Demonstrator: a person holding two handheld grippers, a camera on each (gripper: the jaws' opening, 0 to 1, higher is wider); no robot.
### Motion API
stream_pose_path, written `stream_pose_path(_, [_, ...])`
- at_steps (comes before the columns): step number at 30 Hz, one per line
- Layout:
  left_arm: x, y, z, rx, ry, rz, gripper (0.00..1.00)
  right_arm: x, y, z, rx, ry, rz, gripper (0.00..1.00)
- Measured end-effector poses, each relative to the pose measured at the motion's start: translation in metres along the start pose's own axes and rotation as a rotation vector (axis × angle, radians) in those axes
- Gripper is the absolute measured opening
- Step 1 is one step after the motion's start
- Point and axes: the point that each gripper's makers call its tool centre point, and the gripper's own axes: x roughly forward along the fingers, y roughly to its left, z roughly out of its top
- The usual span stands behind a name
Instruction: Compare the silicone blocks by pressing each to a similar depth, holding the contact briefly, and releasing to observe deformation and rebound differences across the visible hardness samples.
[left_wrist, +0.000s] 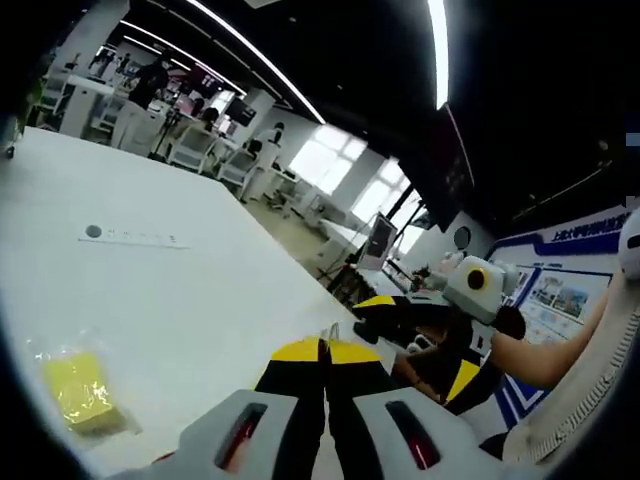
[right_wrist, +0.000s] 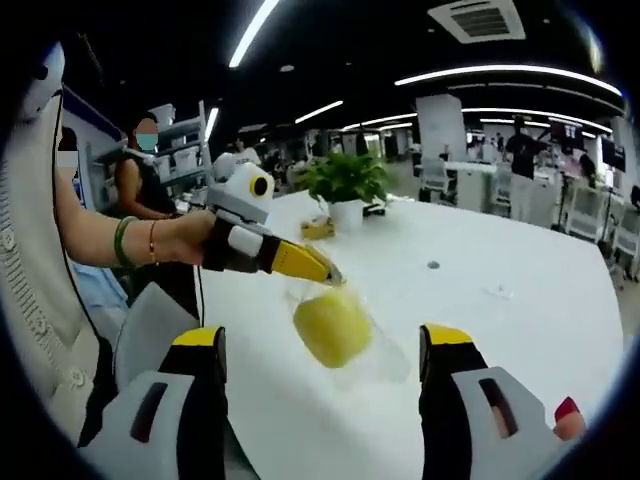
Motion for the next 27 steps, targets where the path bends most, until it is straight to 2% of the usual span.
stream_pose_path(3, [0.007,0.003,-0.006,-0.006,0.009,0.004,0.0,-0.016,-0.001,-0.005,0.031,-0.021,-0.042,0.77])
stream_pose_path(7, [0.017,0.012,-0.015,-0.025,0.017,0.022,0.0,-0.044,-0.002,-0.021,0.079,-0.025,-0.101,0.78])
stream_pose_path(11, [0.028,0.023,-0.024,-0.063,0.027,0.027,0.0,-0.062,0.0,-0.039,0.129,-0.02,-0.146,0.78])
stream_pose_path(16, [0.039,0.034,-0.03,-0.092,0.036,0.033,0.0,-0.07,0.003,-0.06,0.185,0.006,-0.178,0.78])
stream_pose_path(22, [0.054,0.052,-0.03,-0.15,0.009,0.039,0.0,-0.078,0.002,-0.068,0.23,0.01,-0.206,0.78])
stream_pose_path(25, [0.06,0.067,-0.026,-0.194,-0.035,0.065,0.0,-0.082,0.0,-0.071,0.24,0.022,-0.219,0.78])
stream_pose_path(27, [0.063,0.077,-0.026,-0.191,-0.035,0.083,0.0,-0.085,-0.003,-0.073,0.245,0.032,-0.228,0.78])
